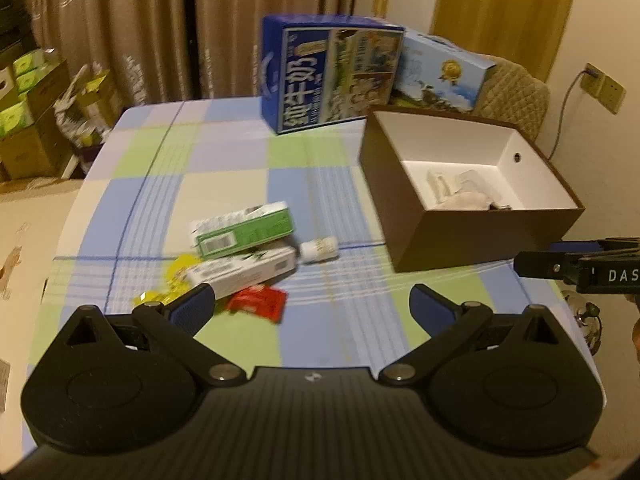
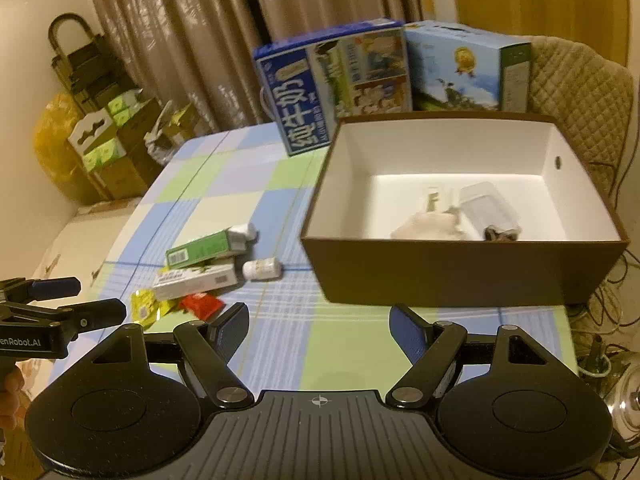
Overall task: Organize objects
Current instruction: 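Move both tools back to the items on the table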
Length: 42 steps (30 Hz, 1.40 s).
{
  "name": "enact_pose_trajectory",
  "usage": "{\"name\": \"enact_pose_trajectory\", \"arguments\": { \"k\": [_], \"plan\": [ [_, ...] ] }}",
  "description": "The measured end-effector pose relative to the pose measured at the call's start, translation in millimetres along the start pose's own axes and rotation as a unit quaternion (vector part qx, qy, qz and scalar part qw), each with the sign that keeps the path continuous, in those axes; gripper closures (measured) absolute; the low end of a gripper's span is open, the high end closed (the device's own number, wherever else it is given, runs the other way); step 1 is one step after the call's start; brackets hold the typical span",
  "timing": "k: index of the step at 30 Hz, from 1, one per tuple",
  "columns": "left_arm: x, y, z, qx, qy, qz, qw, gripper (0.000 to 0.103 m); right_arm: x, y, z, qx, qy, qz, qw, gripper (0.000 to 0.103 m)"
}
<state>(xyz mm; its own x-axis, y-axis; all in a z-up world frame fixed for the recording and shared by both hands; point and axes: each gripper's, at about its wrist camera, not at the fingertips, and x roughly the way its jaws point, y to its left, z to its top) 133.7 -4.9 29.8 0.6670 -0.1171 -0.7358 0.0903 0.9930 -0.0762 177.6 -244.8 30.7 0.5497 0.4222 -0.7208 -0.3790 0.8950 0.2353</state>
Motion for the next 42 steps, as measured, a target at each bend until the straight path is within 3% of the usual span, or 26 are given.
{"name": "enact_pose_trajectory", "arguments": {
  "k": [23,32,42],
  "plan": [
    [15.4,78.7,-33.5,-0.014,0.018,0.05,0.9985,0.002,66.1,60.4,-22.0,-0.056,0.057,0.023,0.997,0.028],
    [52.7,106.3,-41.6,0.035,0.039,0.066,0.9964,0.003,92.7,59.3,-24.5,-0.04,0.083,0.011,0.996,0.028],
    [105.6,123.0,-37.6,0.08,0.072,0.045,0.9931,0.003,111.9,52.1,-21.9,-0.012,0.1,-0.012,0.995,0.028]
  ]
}}
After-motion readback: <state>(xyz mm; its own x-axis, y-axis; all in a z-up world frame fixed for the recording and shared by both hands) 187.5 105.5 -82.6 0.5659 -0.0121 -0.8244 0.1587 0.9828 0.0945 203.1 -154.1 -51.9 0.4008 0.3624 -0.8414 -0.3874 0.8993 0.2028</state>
